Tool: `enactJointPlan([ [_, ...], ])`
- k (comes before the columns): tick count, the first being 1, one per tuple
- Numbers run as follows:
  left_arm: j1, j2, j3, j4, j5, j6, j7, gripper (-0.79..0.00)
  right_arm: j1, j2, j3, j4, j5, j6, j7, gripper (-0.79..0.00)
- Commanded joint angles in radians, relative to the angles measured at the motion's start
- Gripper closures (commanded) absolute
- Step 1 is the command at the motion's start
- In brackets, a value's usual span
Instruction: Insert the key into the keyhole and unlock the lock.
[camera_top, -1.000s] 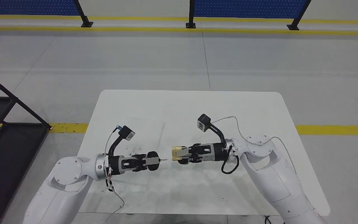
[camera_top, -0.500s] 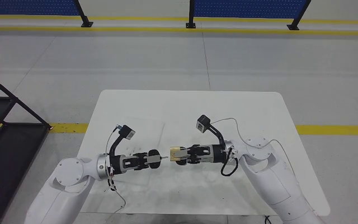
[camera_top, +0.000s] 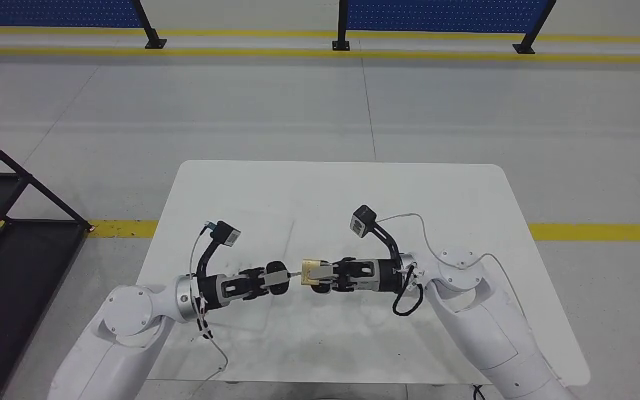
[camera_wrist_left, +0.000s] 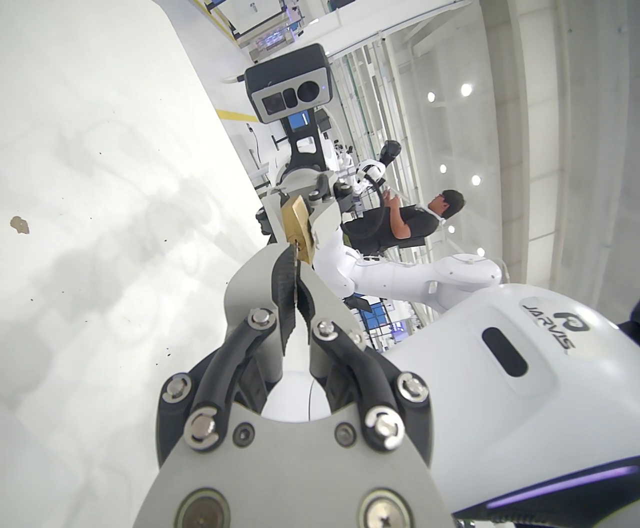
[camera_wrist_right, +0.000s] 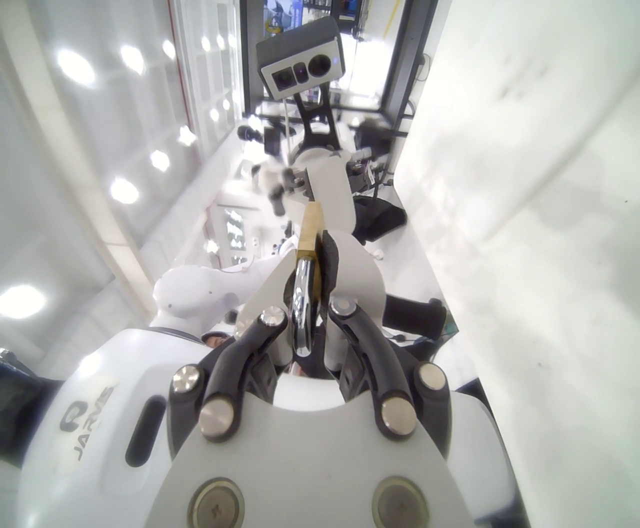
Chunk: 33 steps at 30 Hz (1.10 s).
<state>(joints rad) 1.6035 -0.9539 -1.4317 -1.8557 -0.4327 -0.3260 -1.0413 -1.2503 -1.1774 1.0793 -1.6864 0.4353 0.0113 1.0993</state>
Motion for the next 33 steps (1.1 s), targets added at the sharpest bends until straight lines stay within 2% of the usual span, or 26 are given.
enactJointPlan([
  [1,0.0,0.0,0.001,0.0,0.001,-0.002,0.004,0.0,0.0,0.0,-0.002,0.0,0.0,-0.001,-0.003,0.0],
  [13,-0.009,0.003,0.004,0.002,-0.002,0.014,-0.037,0.0,0.014,0.004,-0.013,0.01,0.008,0.005,0.002,0.0],
  [24,-0.02,0.007,0.003,0.007,-0.009,0.037,-0.077,0.0,0.054,0.013,-0.026,0.019,-0.017,0.03,0.097,0.0],
  [33,-0.029,0.008,0.024,0.013,0.003,0.05,-0.093,0.0,0.069,0.017,-0.04,0.02,-0.022,0.032,0.118,0.0],
])
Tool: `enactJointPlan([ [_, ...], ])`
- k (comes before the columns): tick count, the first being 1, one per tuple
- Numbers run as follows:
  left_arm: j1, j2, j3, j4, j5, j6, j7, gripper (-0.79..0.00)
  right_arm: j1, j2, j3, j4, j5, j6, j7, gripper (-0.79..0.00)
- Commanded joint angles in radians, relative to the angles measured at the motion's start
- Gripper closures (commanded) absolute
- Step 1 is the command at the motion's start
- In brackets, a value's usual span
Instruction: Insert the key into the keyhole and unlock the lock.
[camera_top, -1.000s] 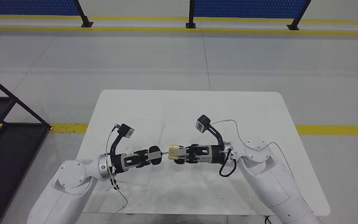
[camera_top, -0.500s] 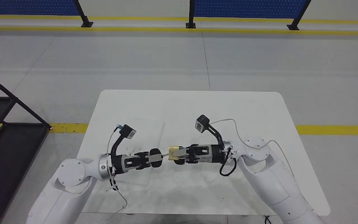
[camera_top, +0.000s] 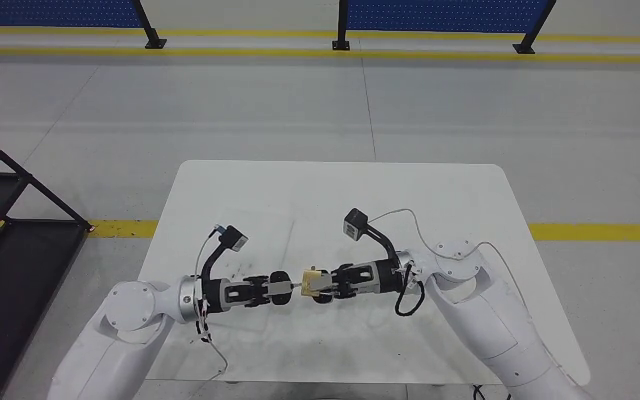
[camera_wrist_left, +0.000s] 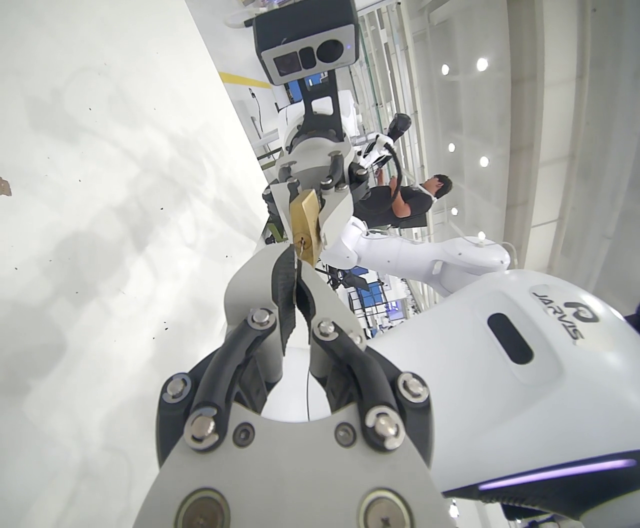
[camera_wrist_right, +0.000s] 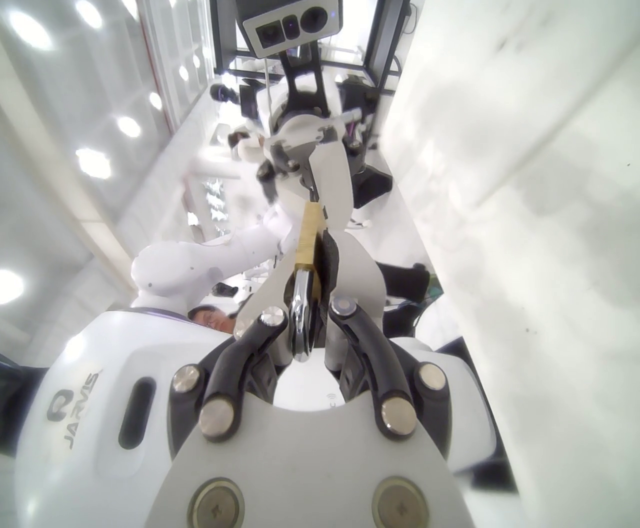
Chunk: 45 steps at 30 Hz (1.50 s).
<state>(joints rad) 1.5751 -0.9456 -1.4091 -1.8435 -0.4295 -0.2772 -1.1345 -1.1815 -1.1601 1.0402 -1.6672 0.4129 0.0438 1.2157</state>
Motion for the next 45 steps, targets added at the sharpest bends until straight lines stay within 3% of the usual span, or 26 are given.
enactJointPlan([
  [1,-0.002,0.0,0.003,0.001,0.0,0.002,-0.001,0.0,0.002,0.001,-0.003,0.0,0.001,-0.002,0.005,0.0],
  [45,-0.017,0.006,0.029,0.007,0.0,0.01,-0.004,0.0,0.03,0.022,-0.053,-0.009,-0.017,-0.01,0.041,0.0],
])
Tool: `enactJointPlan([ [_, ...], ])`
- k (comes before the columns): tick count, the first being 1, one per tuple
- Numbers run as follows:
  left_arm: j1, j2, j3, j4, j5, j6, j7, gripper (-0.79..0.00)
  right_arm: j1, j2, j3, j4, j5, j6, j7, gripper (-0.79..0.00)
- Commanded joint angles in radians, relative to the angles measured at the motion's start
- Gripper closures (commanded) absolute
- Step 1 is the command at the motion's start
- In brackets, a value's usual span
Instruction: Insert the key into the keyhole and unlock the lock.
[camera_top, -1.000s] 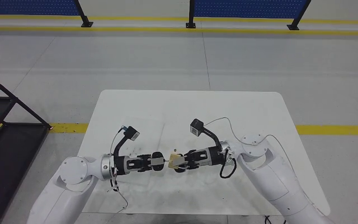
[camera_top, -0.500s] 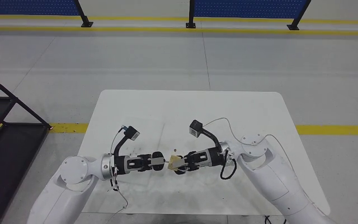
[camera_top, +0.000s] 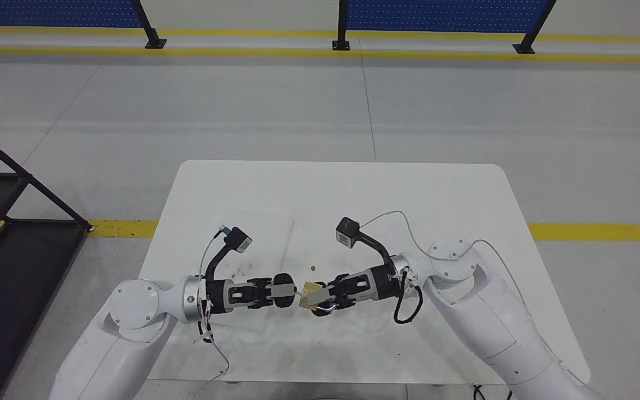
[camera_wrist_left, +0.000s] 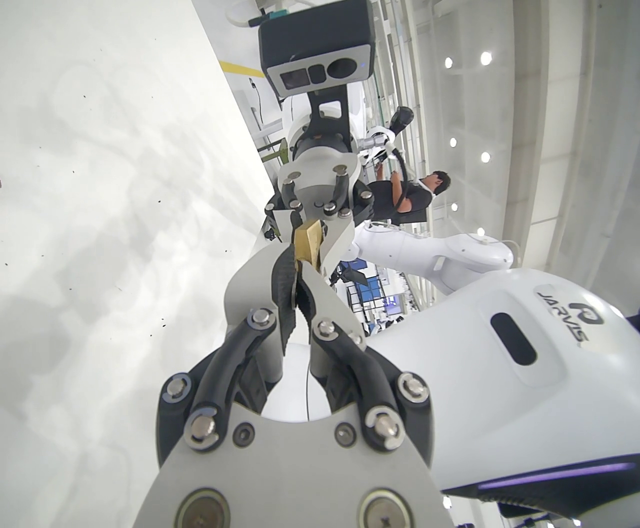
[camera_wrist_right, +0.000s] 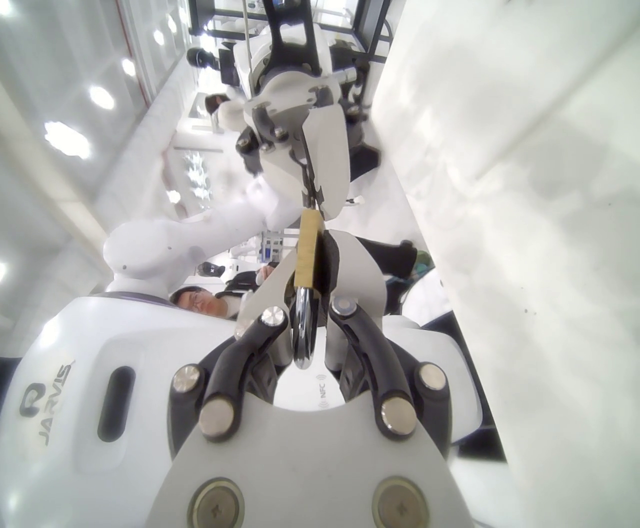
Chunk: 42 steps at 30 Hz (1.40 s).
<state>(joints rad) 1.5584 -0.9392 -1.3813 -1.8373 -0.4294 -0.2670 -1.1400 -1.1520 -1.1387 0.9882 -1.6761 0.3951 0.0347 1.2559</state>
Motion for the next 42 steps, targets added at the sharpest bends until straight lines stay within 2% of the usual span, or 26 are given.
enactJointPlan([
  [1,-0.002,0.0,0.003,0.002,0.0,-0.001,0.002,0.0,0.001,0.0,-0.002,0.0,0.003,-0.001,0.002,0.0],
  [29,-0.003,0.003,0.016,0.003,-0.026,-0.003,-0.012,0.0,0.005,0.01,-0.017,-0.001,0.014,-0.006,-0.023,0.0],
  [30,-0.002,0.004,0.016,0.003,-0.028,-0.003,-0.013,-0.148,0.004,0.011,-0.017,-0.001,0.015,-0.006,-0.025,0.0],
  [31,-0.002,0.004,0.016,0.003,-0.03,-0.002,-0.013,-0.222,0.004,0.011,-0.017,-0.001,0.015,-0.006,-0.026,0.0],
  [32,-0.002,0.004,0.016,0.003,-0.032,-0.001,-0.014,-0.329,0.004,0.011,-0.017,-0.001,0.017,-0.005,-0.026,0.0],
  [33,-0.002,0.004,0.015,0.003,-0.032,-0.001,-0.014,-0.385,0.004,0.012,-0.018,-0.001,0.018,-0.006,-0.026,0.0],
  [35,-0.001,0.004,0.016,0.003,-0.036,0.0,-0.013,-0.739,0.003,0.012,-0.017,-0.001,0.019,-0.007,-0.029,0.0],
  [36,-0.001,0.004,0.016,0.003,-0.038,-0.001,-0.014,-0.782,0.003,0.013,-0.018,-0.001,0.019,-0.007,-0.03,0.0],
  [42,-0.003,0.006,0.011,0.003,-0.05,-0.001,-0.021,-0.785,0.003,0.015,-0.017,0.002,0.028,-0.012,-0.03,0.0],
])
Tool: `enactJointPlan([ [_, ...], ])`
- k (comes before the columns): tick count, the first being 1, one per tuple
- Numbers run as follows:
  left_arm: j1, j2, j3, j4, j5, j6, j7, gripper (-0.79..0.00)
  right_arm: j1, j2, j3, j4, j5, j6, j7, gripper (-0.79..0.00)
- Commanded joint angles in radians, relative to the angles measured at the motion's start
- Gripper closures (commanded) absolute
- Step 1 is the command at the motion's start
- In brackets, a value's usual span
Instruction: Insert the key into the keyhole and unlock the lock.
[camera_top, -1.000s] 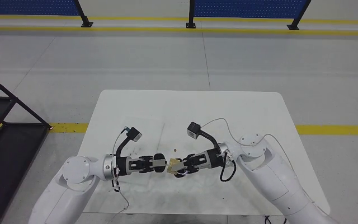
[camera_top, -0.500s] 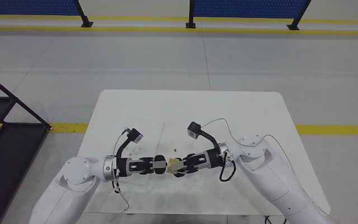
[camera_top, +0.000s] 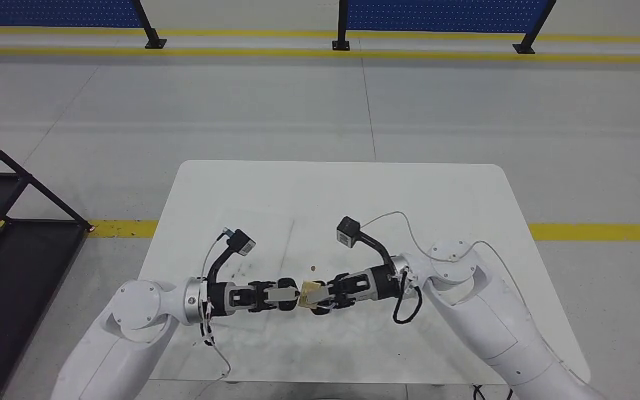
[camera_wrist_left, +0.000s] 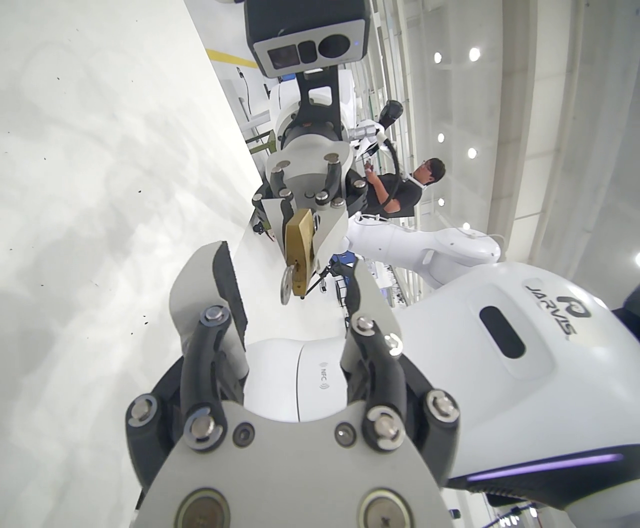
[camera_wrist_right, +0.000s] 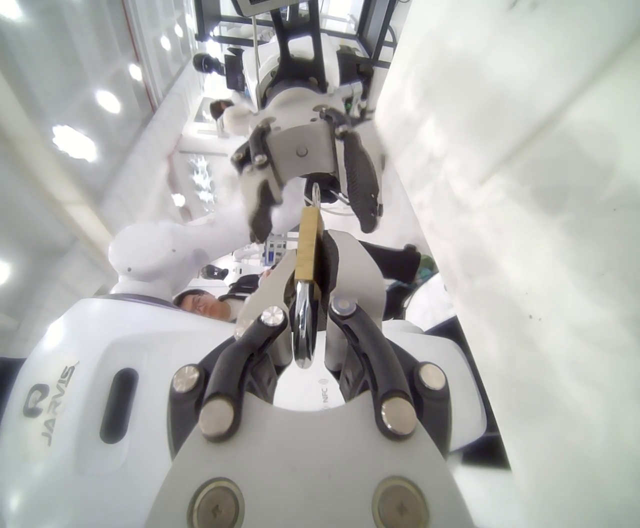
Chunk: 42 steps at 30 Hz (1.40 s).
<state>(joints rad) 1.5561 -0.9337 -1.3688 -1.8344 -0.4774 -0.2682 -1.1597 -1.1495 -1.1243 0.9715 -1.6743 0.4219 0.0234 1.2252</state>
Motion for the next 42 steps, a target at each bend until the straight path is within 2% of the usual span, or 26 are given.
enactJointPlan([
  [1,-0.001,0.001,-0.004,0.001,-0.004,0.001,-0.003,-0.785,0.001,0.001,0.0,0.001,0.001,0.0,0.003,0.0],
  [3,-0.003,0.002,-0.015,0.007,-0.015,0.0,-0.006,-0.723,0.002,0.002,0.0,0.005,0.006,0.0,0.008,0.0],
  [7,-0.003,0.005,-0.036,0.016,-0.033,-0.001,-0.019,-0.699,0.007,0.003,0.002,0.015,0.023,-0.002,0.029,0.0],
  [11,-0.004,0.007,-0.05,0.026,-0.06,0.003,-0.041,-0.711,0.023,0.005,0.004,0.028,0.037,0.0,0.058,0.0],
  [12,-0.006,0.008,-0.048,0.028,-0.068,0.008,-0.055,-0.779,0.028,0.005,0.005,0.033,0.042,0.001,0.066,0.0],
  [13,-0.009,0.008,-0.051,0.033,-0.068,0.013,-0.056,-0.785,0.034,0.005,0.004,0.036,0.04,0.004,0.075,0.0],
  [27,-0.01,0.007,-0.041,0.034,-0.051,0.014,-0.041,-0.785,0.041,0.006,0.004,0.04,0.034,0.006,0.08,0.0],
  [37,-0.094,0.0,0.02,0.095,-0.063,-0.01,-0.111,-0.785,0.041,0.006,0.004,0.04,0.034,0.006,0.08,0.0],
  [38,-0.102,-0.001,0.027,0.103,-0.062,-0.012,-0.113,-0.776,0.041,0.006,0.004,0.04,0.034,0.006,0.08,0.0],
  [40,-0.118,-0.003,0.041,0.119,-0.067,-0.007,-0.114,-0.625,0.041,0.006,0.004,0.04,0.034,0.006,0.08,0.0],
  [42,-0.134,-0.005,0.054,0.132,-0.065,-0.01,-0.112,-0.588,0.041,0.006,0.004,0.04,0.034,0.006,0.08,0.0],
])
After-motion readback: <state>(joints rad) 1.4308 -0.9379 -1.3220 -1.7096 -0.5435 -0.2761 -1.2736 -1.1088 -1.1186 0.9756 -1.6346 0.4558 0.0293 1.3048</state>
